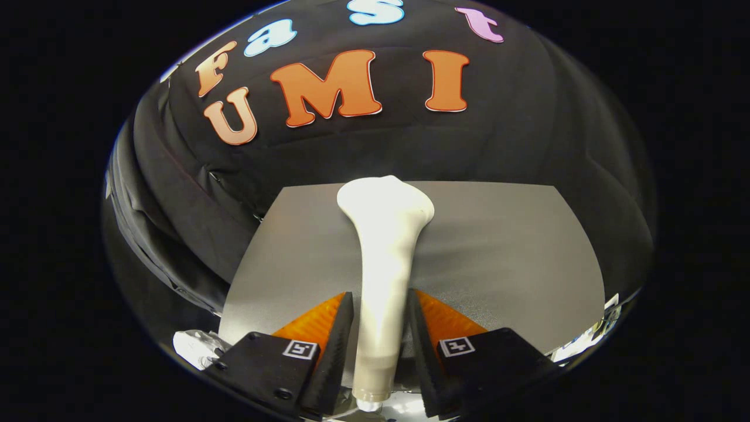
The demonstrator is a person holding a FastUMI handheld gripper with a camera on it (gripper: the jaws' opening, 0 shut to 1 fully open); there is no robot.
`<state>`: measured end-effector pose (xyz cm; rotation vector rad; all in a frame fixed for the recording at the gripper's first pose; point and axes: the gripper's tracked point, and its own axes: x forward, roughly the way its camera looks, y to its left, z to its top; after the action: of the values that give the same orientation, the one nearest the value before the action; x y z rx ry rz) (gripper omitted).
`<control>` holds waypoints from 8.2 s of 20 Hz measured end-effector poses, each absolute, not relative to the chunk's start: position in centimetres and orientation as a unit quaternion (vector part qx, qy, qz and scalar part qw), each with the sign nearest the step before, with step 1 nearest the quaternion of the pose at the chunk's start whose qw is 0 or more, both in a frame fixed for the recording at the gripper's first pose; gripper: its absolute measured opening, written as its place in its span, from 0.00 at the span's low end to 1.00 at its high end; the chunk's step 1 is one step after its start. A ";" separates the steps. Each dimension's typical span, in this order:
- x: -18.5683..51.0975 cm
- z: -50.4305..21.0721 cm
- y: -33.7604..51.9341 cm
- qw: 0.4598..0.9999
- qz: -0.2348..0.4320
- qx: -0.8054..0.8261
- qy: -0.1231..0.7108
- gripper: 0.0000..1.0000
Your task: Iron the clothes twice with a garment steamer, once on the left side and once on the right side.
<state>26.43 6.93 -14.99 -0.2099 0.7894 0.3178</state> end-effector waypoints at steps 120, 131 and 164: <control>-1.0 -30.5 31.5 0.903 0.140 -0.112 0.391 0.36; -2.7 -32.1 30.8 0.897 0.137 -0.106 0.407 0.36; -6.9 -8.8 46.8 0.936 0.247 -0.134 0.212 0.36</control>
<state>-6.92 46.84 -8.82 -0.2731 0.4334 0.5047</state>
